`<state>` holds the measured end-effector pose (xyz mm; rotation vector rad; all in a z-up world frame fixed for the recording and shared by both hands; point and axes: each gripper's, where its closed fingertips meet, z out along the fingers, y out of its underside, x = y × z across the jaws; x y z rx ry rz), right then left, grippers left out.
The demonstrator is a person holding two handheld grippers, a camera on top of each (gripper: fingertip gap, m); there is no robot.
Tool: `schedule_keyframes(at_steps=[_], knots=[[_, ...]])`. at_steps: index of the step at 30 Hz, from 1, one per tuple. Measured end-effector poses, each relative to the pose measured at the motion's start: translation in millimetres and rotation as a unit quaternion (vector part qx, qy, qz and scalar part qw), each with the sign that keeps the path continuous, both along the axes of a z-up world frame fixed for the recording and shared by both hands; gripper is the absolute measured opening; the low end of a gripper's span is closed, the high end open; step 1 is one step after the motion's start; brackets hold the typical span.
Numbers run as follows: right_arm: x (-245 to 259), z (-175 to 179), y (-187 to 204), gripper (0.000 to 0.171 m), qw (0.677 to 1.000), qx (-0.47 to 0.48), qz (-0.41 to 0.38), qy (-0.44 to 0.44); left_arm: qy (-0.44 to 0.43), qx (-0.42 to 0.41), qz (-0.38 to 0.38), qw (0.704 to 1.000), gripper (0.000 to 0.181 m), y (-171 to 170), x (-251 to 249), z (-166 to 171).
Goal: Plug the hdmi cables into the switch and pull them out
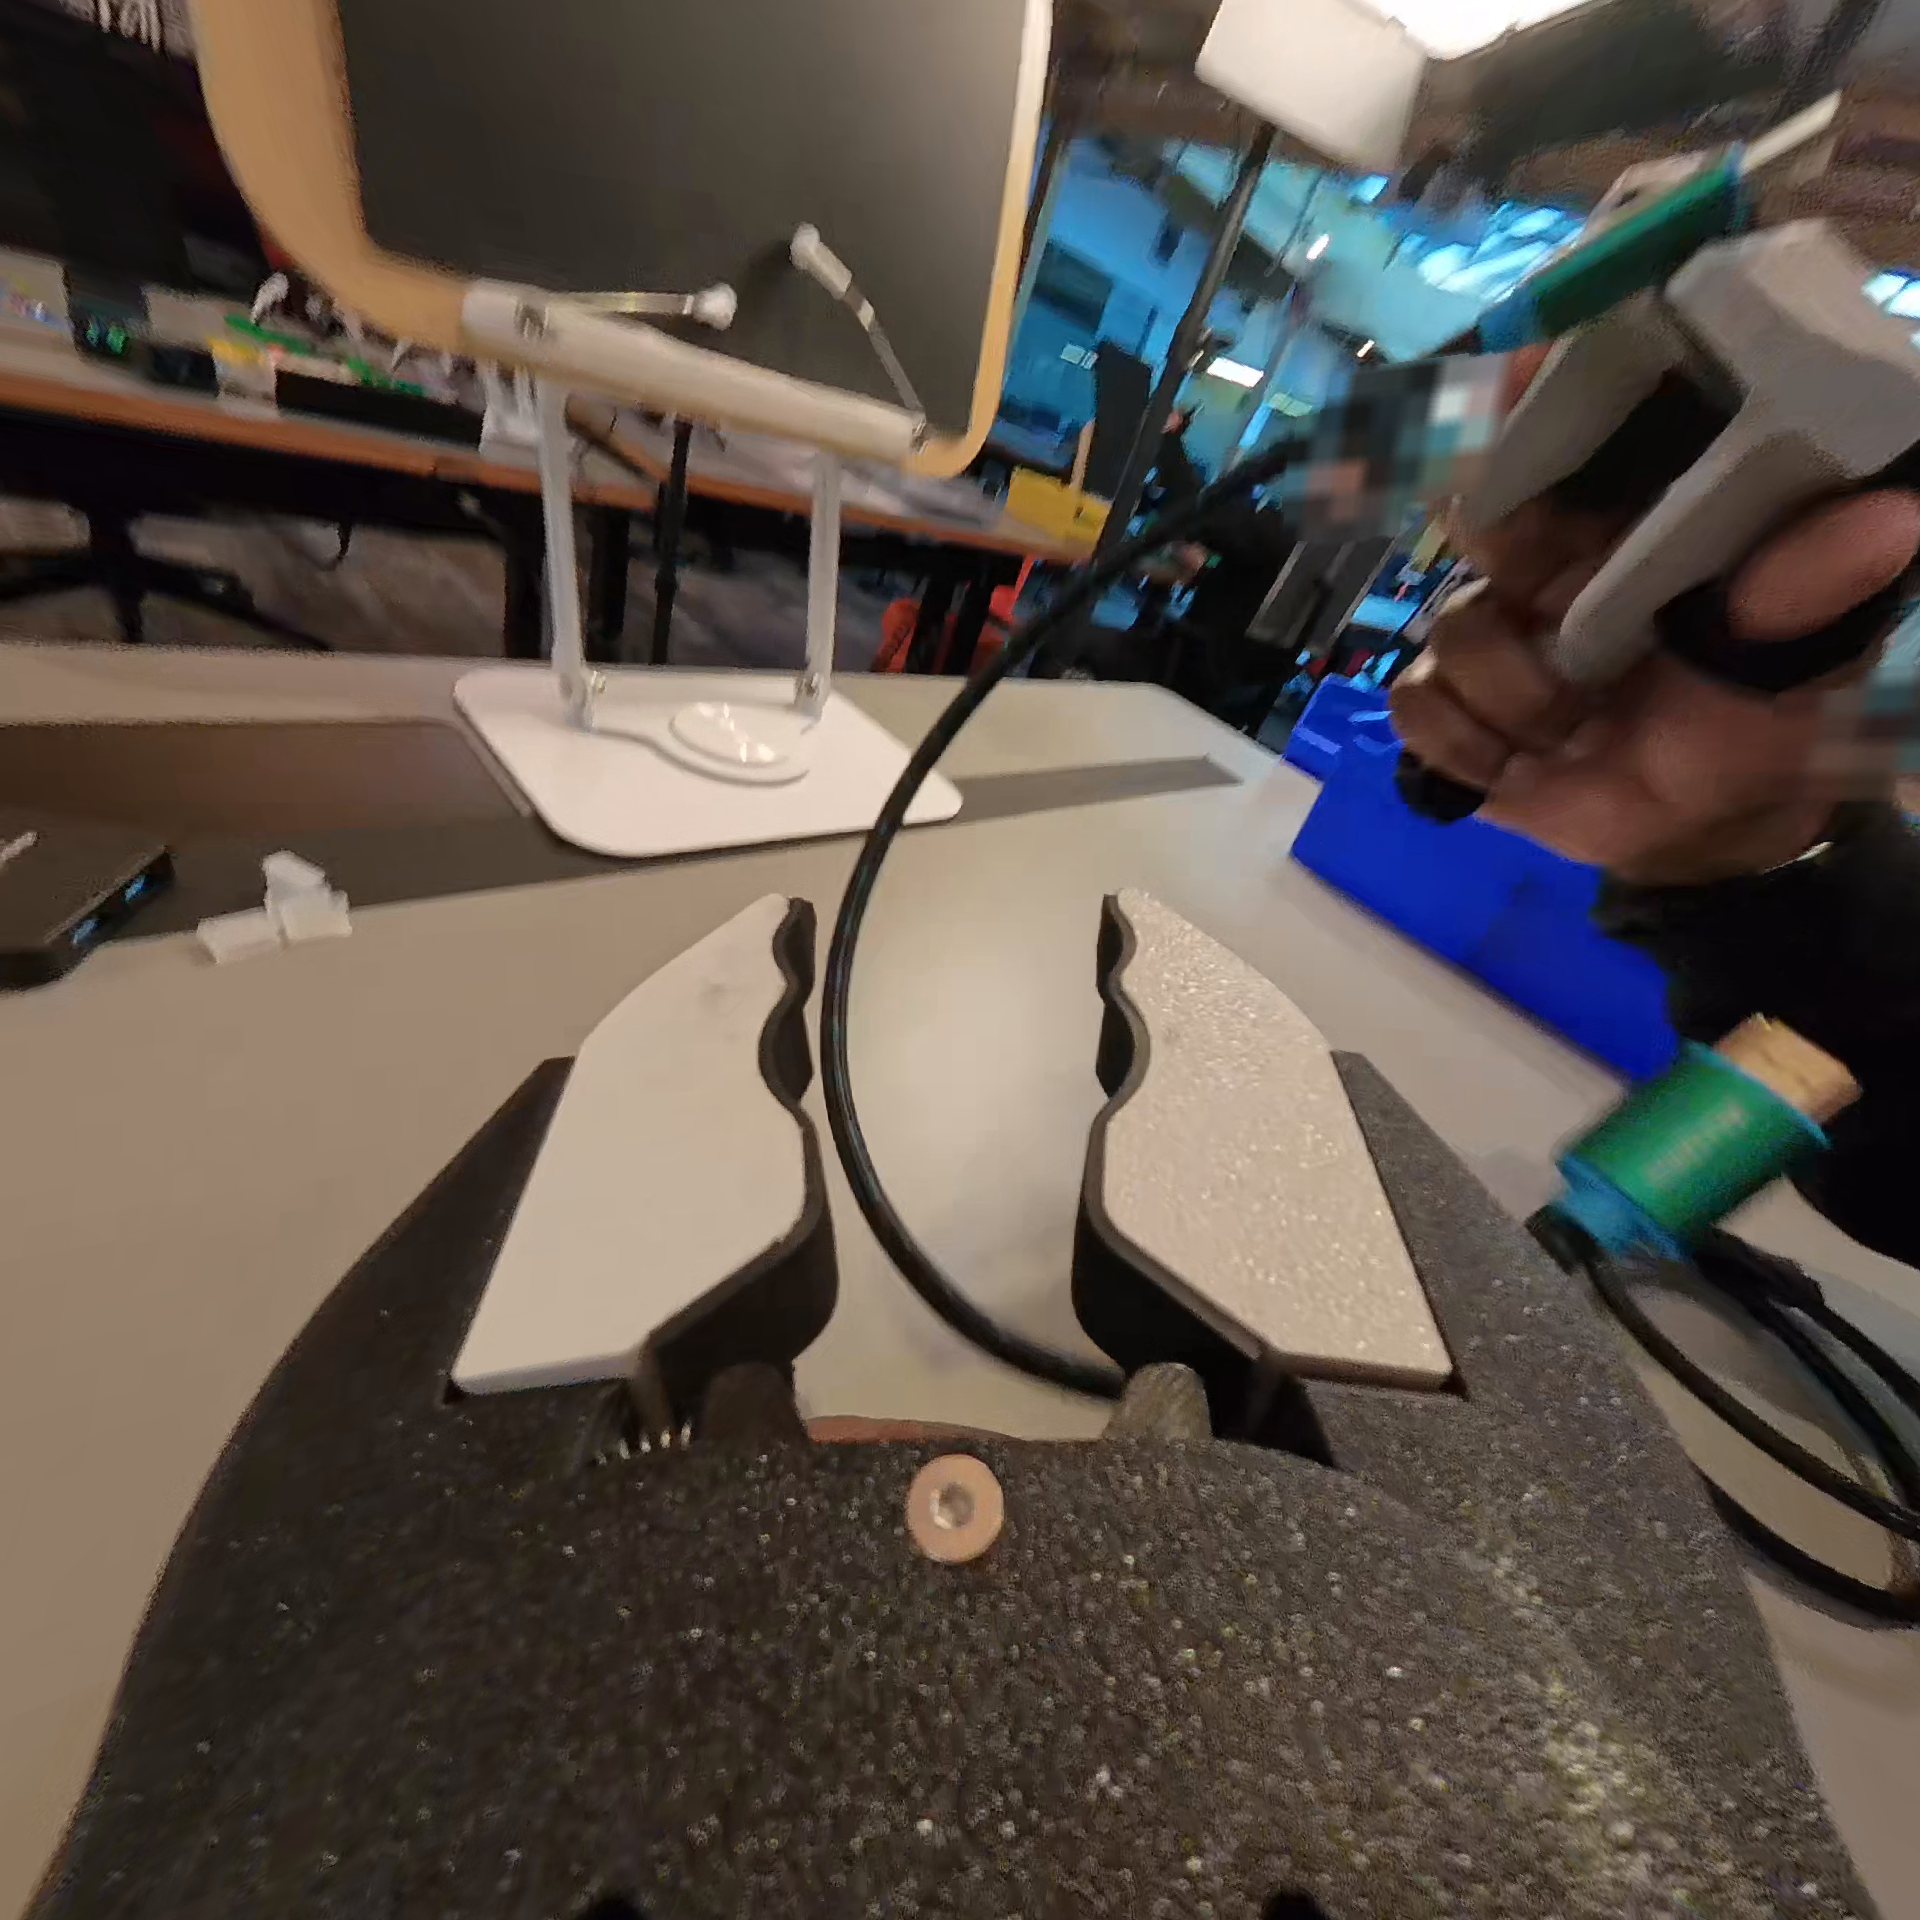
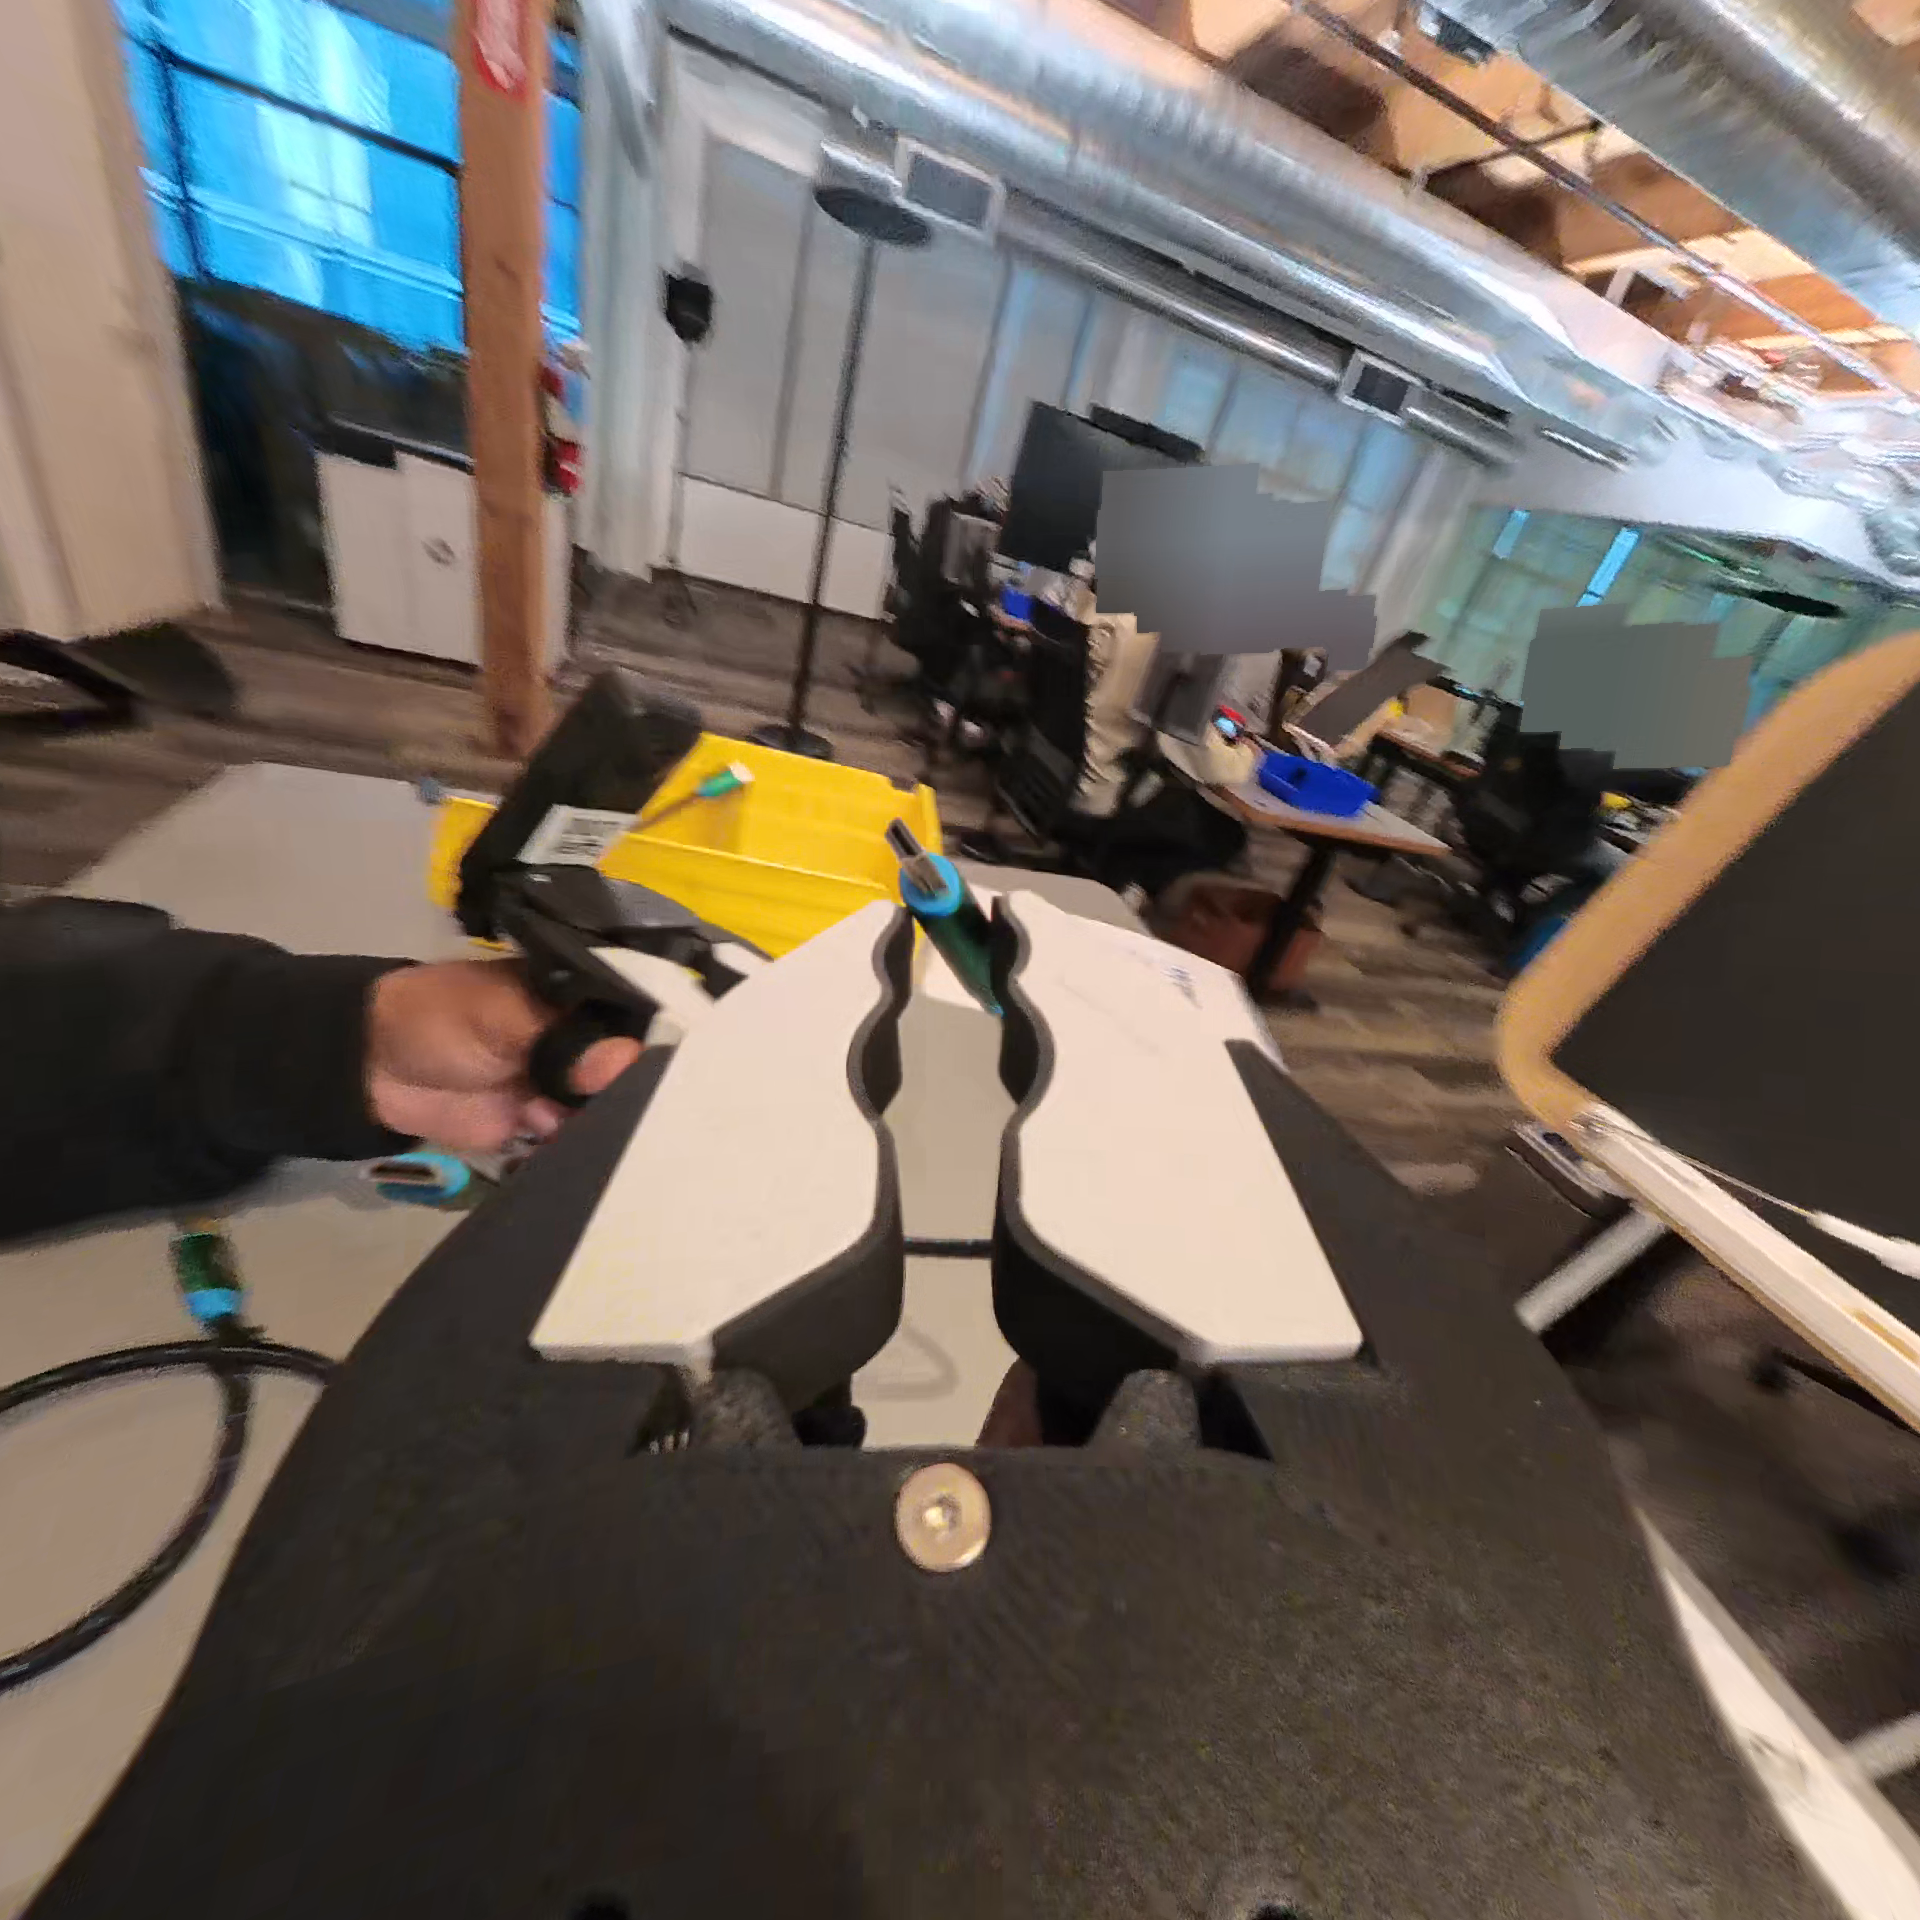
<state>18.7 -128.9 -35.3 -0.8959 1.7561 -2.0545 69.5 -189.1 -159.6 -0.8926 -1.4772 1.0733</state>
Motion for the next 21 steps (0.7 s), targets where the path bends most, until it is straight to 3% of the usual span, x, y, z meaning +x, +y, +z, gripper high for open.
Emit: schedule_keyframes(at_steps=[6,9,13,14,16,21], knots=[[45,-27,45,0.013,0.988,0.017,0.152,-0.023,0.058,-0.098,-0.101,0.988,0.056,38,7,35],[62,-46,61,0.013,0.977,0.032,0.206,-0.042,0.026,-0.191,-0.175,0.966,0.060,80,-1,27],[71,-57,71,0.013,0.968,0.038,0.237,-0.071,-0.003,-0.244,-0.245,0.938,0.058,128,-20,5],[71,-59,72,0.013,0.969,0.038,0.235,-0.071,-0.007,-0.255,-0.248,0.935,0.049,134,-25,1],[66,-61,75,0.013,0.970,0.039,0.229,-0.071,-0.005,-0.281,-0.227,0.932,0.012,137,-30,0],[38,-66,81,0.015,0.984,0.044,0.161,-0.061,-0.082,-0.343,-0.142,0.925,0.006,117,-36,-2]])
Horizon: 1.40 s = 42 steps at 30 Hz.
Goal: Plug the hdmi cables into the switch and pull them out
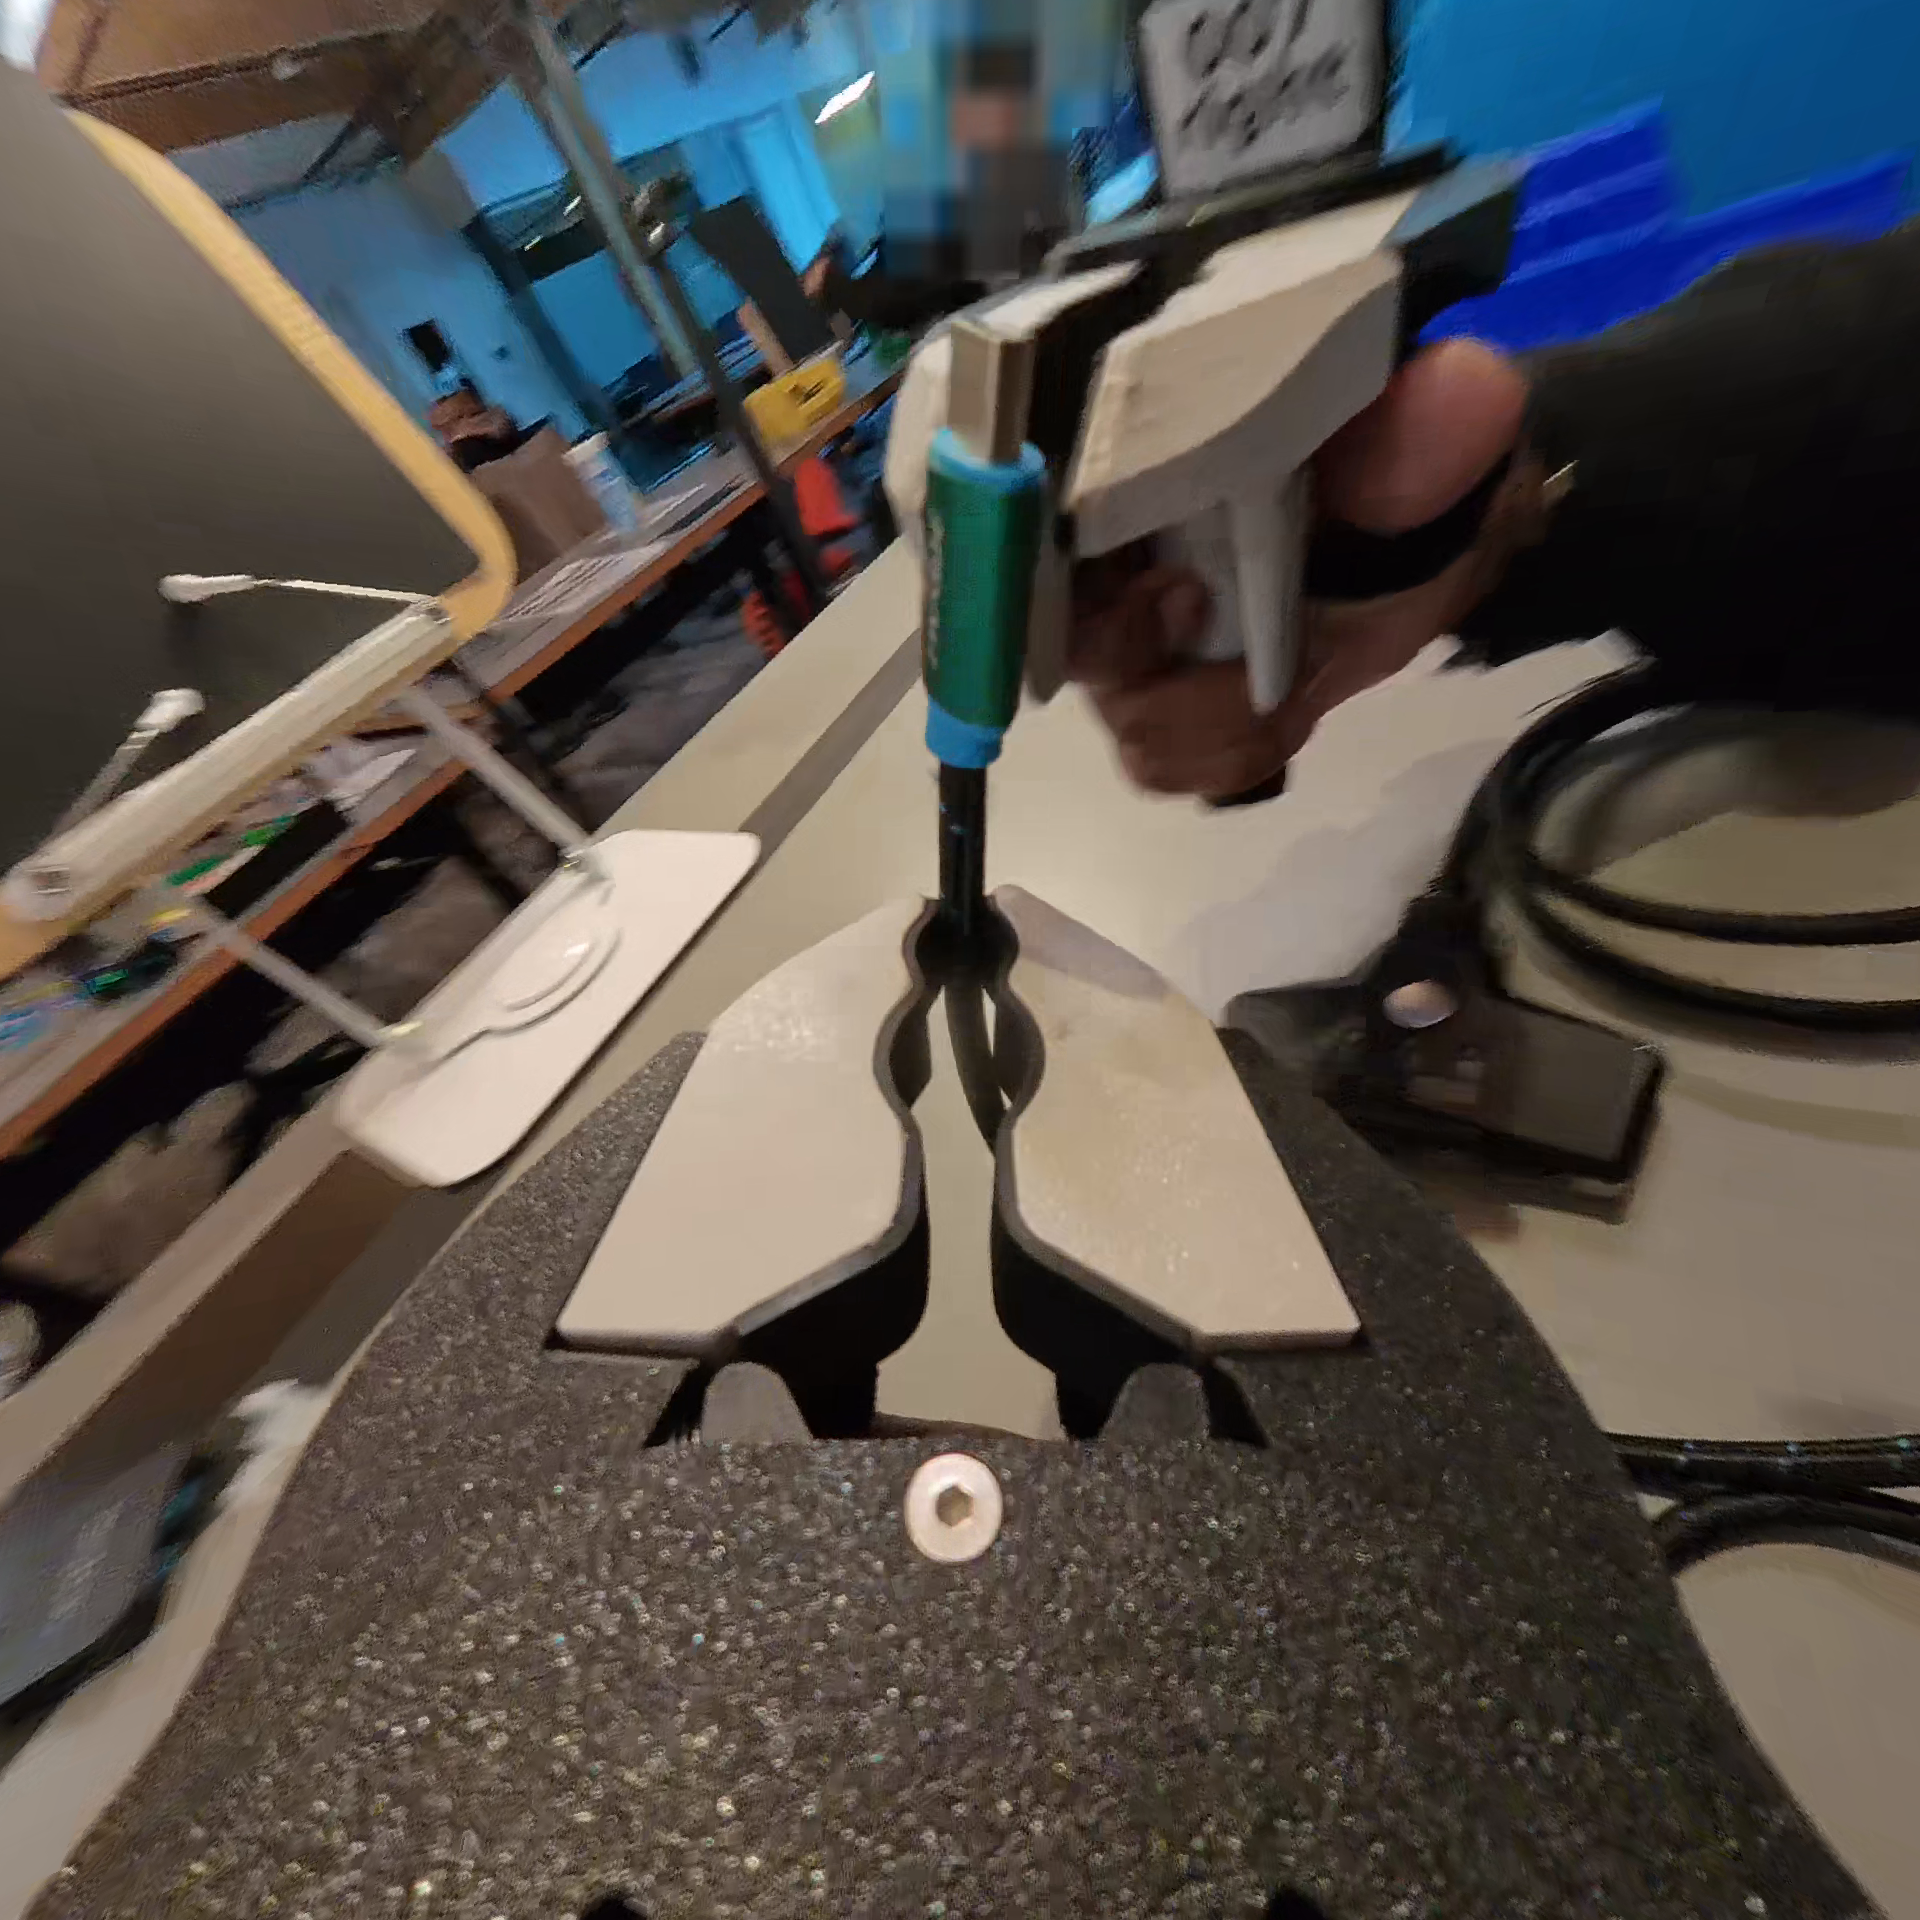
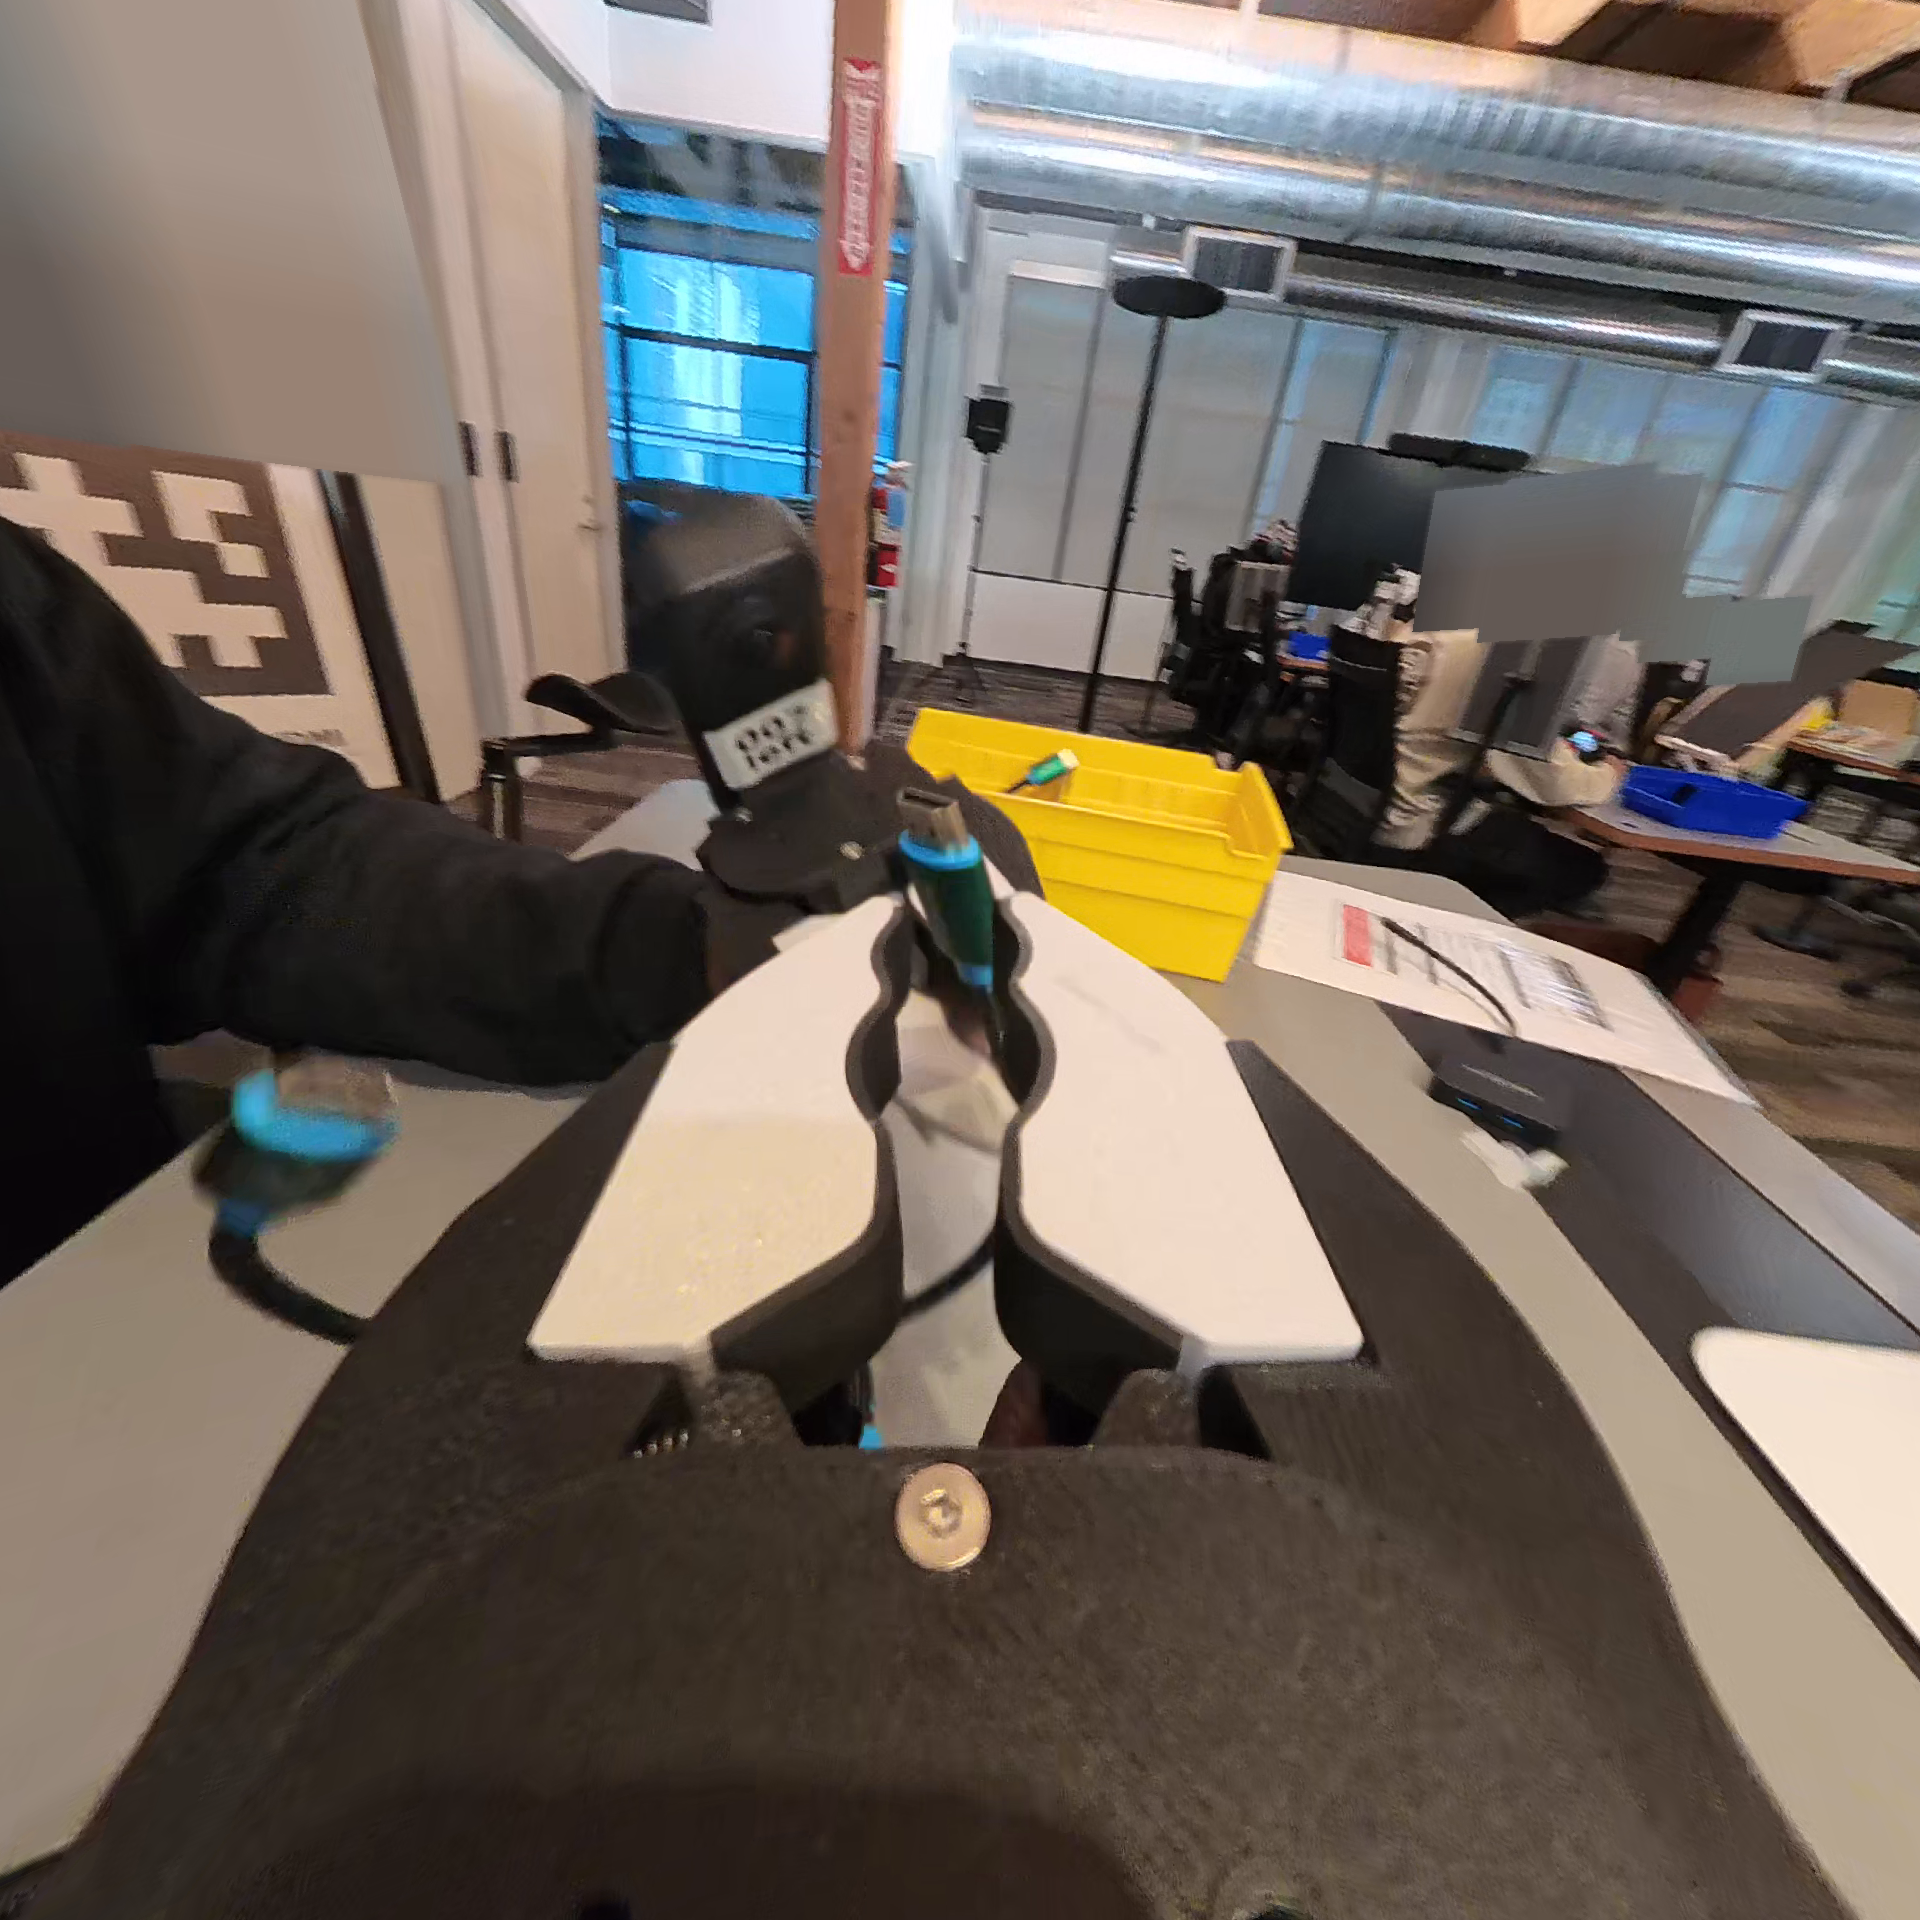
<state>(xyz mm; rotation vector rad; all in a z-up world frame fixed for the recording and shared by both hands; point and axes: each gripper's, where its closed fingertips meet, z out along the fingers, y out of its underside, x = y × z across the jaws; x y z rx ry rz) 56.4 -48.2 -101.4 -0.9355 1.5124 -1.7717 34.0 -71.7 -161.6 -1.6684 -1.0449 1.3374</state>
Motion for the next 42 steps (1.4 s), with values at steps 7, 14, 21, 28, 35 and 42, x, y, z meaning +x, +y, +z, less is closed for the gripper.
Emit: schedule_keyframes(at_steps=[7,14,21,28,35,42], knots=[[-36,-15,8,0.043,0.992,0.033,-0.116,0.043,-0.090,-0.229,0.131,0.960,0.006,-28,14,3],[-28,-39,11,0.047,0.972,0.072,-0.153,0.163,-0.111,-0.290,0.103,0.945,0.006,-11,10,-6],[-21,-39,15,0.020,0.971,0.090,-0.146,0.166,-0.112,-0.301,0.082,0.943,0.006,-7,13,-8],[-18,-35,19,0.021,0.972,0.093,-0.135,0.166,-0.106,-0.271,0.062,0.955,0.007,-2,16,-5],[-12,-20,33,0.038,0.979,0.077,-0.113,0.149,-0.068,-0.163,0.062,0.982,0.006,-12,44,35],[-5,-19,48,0.042,0.984,0.090,-0.086,0.127,-0.110,0.038,-0.087,0.989,0.006,31,85,51]])
